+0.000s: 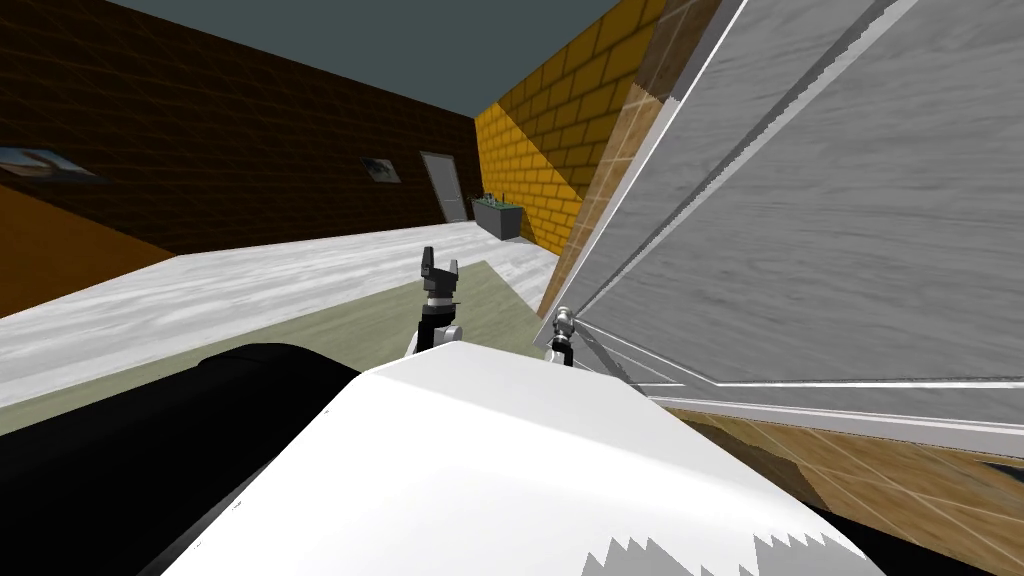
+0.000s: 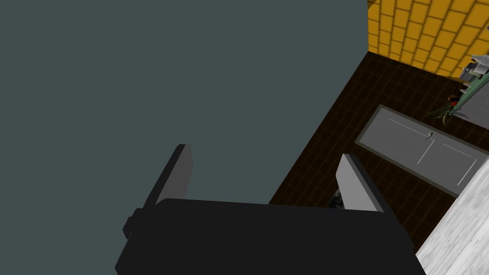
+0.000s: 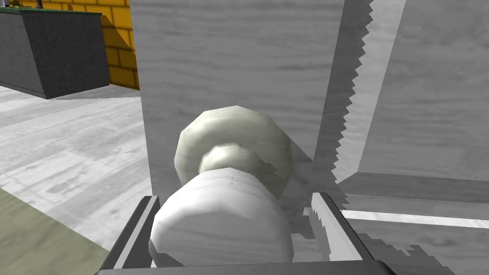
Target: Push the door open
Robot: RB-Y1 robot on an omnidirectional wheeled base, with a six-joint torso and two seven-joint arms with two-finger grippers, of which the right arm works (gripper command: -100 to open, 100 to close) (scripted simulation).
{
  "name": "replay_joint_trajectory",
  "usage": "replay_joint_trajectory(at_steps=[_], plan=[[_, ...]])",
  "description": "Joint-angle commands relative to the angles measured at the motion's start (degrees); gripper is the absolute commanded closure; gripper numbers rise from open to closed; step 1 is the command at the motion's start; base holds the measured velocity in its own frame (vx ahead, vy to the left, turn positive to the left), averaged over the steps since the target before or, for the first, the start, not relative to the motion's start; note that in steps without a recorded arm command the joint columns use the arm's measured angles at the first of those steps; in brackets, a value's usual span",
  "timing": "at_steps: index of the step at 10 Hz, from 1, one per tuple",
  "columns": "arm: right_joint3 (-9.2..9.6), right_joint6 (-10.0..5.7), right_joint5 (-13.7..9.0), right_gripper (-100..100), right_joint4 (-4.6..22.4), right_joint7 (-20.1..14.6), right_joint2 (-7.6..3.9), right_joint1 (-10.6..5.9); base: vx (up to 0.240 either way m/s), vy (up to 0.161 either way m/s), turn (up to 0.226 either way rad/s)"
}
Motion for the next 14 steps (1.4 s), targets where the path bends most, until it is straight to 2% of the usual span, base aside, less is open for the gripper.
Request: replay_joint_trajectory(at_steps=[1,11,14], plan=[[-0.80,-0.65,0.3,100,1.8,-1.2,-0.62,-0.72,-0.192,-0.031,0.160],[-2.31,-0.39,3.4,100,8.4,-6.1,-0.26,-5.94,-0.228,-0.006,0.143],[-0.89,0.10,4.1,100,8.2,-6.4,-0.24,-5.60,-0.146,-0.025,0.036]])
